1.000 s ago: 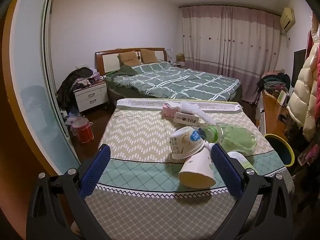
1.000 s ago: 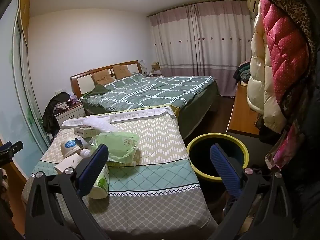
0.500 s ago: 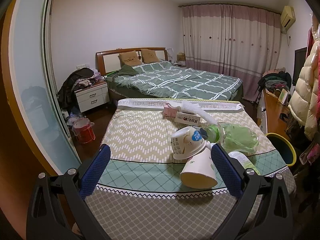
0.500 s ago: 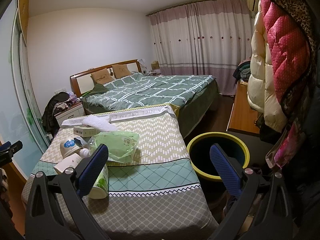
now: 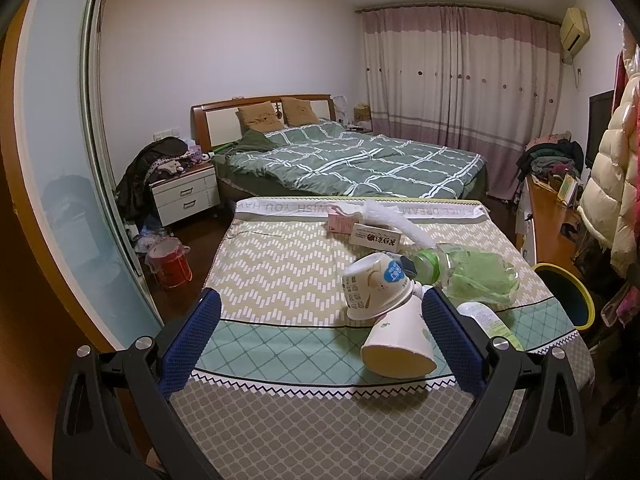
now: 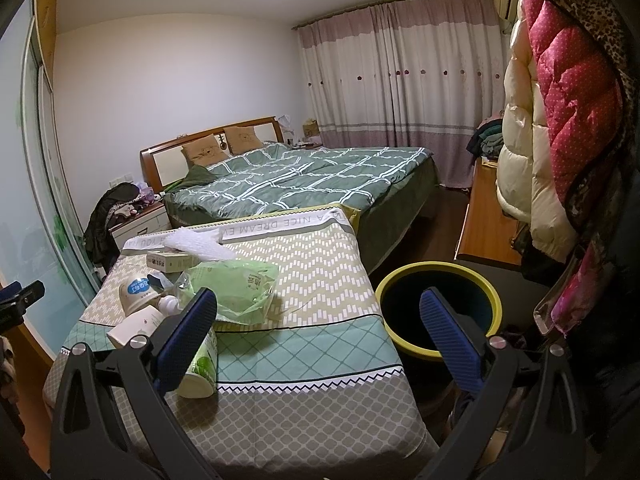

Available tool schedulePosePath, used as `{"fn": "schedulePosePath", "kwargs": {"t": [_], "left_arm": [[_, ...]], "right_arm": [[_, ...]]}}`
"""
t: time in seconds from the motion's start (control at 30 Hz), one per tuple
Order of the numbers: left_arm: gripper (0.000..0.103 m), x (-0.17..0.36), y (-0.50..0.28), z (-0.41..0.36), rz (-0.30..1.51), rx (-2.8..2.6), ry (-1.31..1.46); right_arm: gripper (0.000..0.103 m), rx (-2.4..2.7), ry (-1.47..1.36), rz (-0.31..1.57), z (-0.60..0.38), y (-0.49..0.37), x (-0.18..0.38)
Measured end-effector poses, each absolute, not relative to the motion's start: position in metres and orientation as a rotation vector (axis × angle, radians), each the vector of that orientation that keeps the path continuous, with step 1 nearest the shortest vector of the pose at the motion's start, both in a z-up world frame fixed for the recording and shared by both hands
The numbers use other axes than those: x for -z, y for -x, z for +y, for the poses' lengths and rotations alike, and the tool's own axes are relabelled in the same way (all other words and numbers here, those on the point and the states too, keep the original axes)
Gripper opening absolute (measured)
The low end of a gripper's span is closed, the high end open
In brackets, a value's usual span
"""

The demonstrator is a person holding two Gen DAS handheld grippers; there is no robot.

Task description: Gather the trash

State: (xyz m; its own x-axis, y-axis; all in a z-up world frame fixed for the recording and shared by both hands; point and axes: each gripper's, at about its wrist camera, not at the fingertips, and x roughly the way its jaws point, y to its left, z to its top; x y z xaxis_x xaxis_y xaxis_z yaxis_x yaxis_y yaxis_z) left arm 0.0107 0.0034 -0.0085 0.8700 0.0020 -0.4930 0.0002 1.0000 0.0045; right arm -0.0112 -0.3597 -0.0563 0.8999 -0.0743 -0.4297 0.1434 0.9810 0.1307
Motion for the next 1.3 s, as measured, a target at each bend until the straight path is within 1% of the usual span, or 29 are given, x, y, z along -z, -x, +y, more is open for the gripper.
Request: {"fn": "schedulePosePath", "kwargs": {"t": [1.3], "left_arm": [[0.099,0.0107,-0.0125,-0.0005,0.521,-0.003,-0.022]], "right_arm": [[0.097,0.114,-0.169,0.447,-0.3606,0.0073,0.0595]]}}
